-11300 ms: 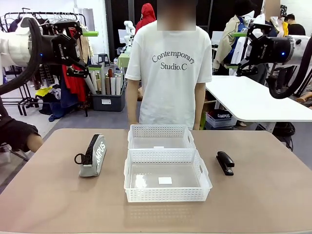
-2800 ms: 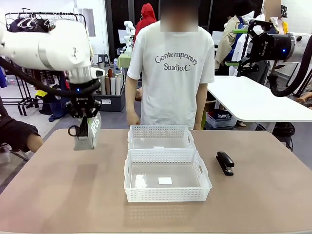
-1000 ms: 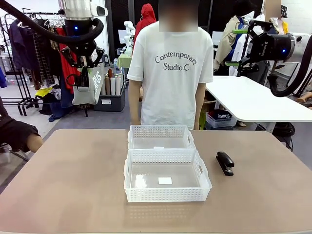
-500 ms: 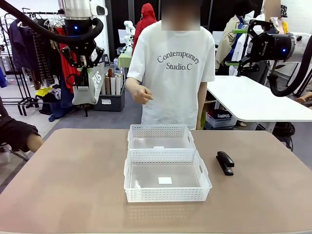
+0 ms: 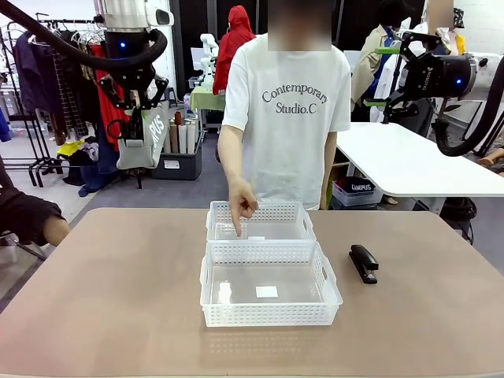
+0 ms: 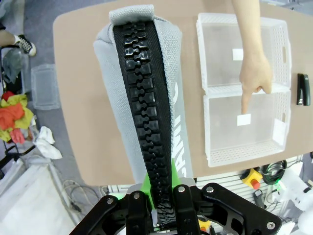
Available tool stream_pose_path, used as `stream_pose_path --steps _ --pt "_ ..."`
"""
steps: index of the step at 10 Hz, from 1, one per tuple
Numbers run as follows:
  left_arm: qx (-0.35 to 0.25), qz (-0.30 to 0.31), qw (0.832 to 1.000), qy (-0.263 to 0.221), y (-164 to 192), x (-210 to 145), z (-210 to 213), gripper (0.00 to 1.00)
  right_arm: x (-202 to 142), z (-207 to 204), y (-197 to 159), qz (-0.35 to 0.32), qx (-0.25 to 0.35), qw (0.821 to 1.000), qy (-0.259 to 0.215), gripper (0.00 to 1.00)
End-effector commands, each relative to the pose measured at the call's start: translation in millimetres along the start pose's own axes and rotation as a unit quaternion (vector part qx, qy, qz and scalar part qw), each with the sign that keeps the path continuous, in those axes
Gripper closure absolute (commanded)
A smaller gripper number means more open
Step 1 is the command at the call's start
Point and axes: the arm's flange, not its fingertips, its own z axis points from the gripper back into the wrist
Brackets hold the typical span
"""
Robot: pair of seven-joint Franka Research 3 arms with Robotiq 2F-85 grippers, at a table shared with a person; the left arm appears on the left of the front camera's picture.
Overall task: Distribute items into two baskets.
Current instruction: Move the picked Pencil pouch towards the Organizing basket indicated by the person, stopping as directed.
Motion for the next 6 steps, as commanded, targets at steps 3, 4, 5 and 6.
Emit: stream_pose_path --steps 3,4,5,6 --pt "0.0 0.002 1.0 -0.002 1.9 -1.3 2.8 1.0 -0.4 0.2 1.8 0.001 0.001 1.0 0.0 0.0" --pt "0.0 0.002 1.0 -0.002 1.9 -1.3 2.8 1.0 -0.4 0.2 1.8 0.001 0.001 1.0 0.0 0.0" --pt "0.0 0.0 1.0 0.0 0.0 0.0 0.0 1.0 -0.4 0.2 1.8 0.001 0.001 1.0 0.0 0.0" --pt "0.006 -0.032 0.999 0.028 0.9 -2.2 0.6 1.0 -0.4 0.2 1.8 0.001 0.001 1.0 0.0 0.0"
